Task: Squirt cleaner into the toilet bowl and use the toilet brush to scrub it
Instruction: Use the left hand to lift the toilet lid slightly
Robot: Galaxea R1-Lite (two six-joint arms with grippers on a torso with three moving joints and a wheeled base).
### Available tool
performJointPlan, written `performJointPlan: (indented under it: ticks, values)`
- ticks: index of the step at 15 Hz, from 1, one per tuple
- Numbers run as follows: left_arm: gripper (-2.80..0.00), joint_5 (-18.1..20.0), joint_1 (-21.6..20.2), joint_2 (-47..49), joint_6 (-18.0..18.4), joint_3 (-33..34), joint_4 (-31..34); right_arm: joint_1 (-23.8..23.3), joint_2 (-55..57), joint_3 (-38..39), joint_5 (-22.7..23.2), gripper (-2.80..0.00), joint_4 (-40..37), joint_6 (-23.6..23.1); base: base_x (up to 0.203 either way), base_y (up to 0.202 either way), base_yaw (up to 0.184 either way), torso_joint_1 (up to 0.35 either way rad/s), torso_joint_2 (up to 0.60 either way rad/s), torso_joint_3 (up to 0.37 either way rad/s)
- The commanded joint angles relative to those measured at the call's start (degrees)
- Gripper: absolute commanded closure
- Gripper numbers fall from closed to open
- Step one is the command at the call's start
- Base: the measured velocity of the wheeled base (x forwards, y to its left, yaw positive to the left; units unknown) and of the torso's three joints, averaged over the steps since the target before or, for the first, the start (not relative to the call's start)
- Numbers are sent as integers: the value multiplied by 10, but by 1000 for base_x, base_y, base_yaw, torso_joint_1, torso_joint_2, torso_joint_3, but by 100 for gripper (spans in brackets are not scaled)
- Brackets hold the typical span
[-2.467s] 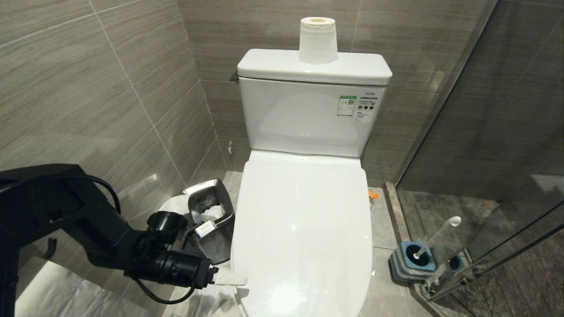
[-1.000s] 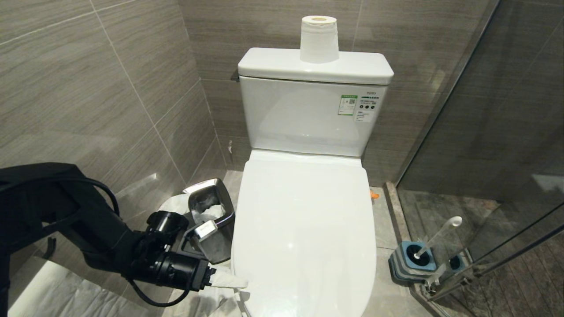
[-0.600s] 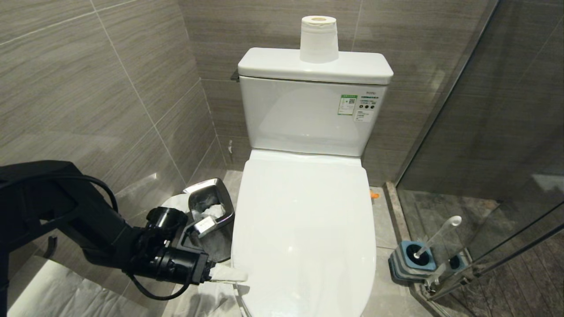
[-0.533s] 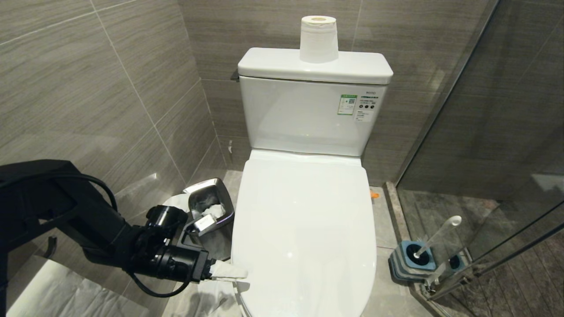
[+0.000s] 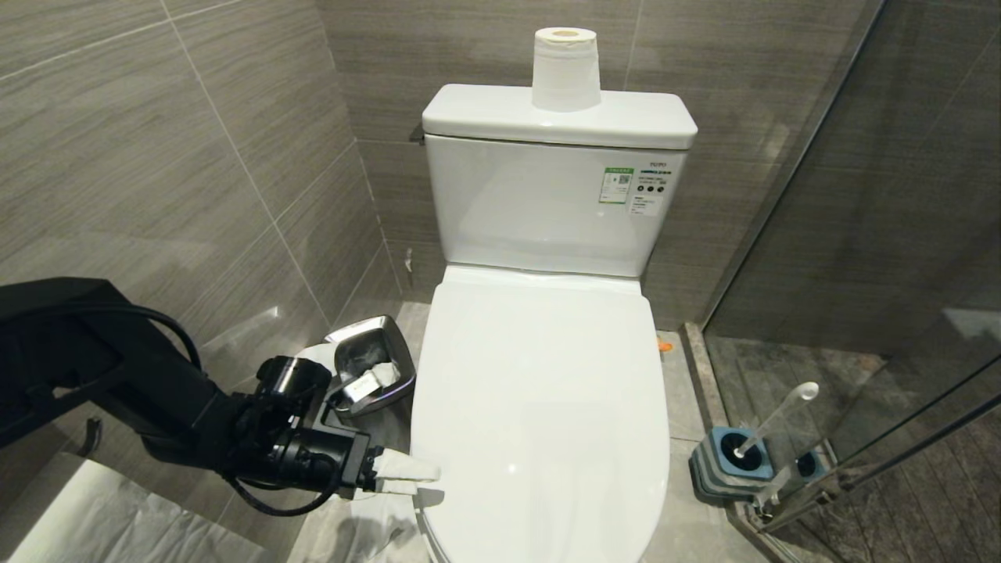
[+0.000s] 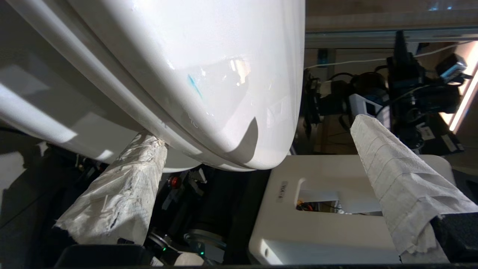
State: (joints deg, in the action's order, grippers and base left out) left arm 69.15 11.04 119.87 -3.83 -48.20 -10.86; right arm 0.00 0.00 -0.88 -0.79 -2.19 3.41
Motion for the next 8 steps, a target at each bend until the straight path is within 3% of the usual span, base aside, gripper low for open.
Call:
performJointPlan:
  ticks: [1,8]
  values:
    - [-280,15,1,-12,-1,3,2,0,0,0,0,0,0,0,0,0,0,0,0,0]
    - [-280,28,1,-37,-1,4,28,0,-1,0,0,0,0,0,0,0,0,0,0,0]
